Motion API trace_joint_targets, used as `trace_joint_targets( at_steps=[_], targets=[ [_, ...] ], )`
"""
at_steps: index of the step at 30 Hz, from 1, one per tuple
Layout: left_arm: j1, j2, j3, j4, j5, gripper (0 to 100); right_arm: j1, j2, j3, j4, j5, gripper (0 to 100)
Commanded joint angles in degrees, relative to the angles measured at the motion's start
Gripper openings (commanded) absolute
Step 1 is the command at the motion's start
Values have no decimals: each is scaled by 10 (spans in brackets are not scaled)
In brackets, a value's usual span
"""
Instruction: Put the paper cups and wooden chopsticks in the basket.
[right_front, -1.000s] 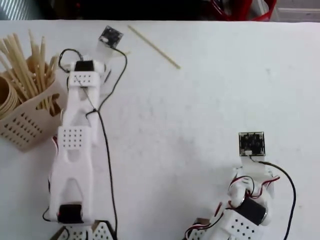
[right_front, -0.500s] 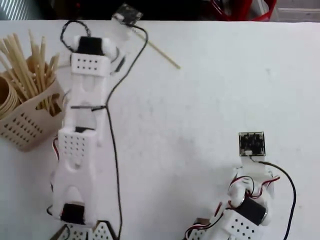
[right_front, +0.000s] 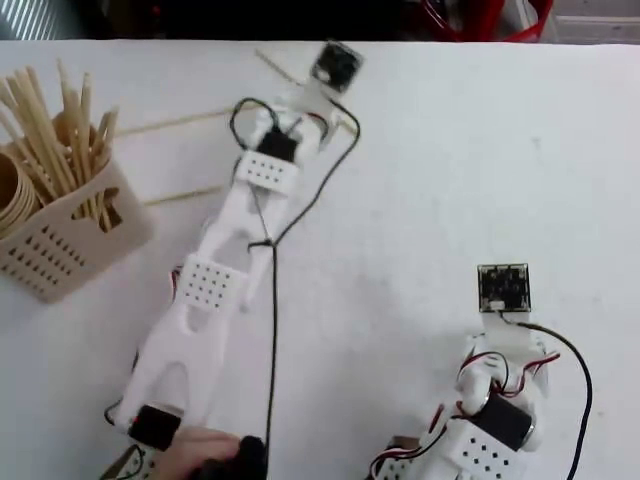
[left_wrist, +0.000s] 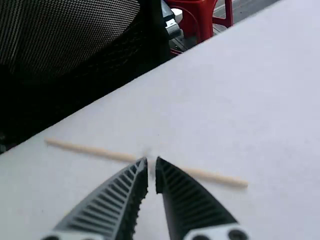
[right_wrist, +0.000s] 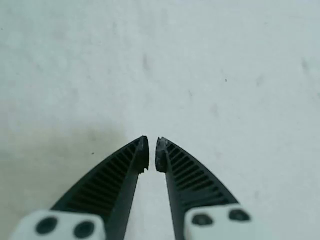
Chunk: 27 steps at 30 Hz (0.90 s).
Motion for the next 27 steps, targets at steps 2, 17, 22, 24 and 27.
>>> trace_joint_targets(
  at_steps=[2, 17, 22, 24, 27],
  targets=[
    [15, 29, -4, -48, -140, 24, 7, 0, 5, 6, 2, 45],
    [-58, -220, -223, 664, -109, 24, 6, -22, -27, -51, 2, 45],
    [-211, -377, -191, 655, 49, 27, -42, -2, -160, -38, -16, 49],
    [-262, -417, -156, 655, 47, 27, -59, 49, -244, -11, -17, 50],
    [-323, -454, -74, 655, -15, 27, -107, 193, -398, 21, -20, 85]
  ],
)
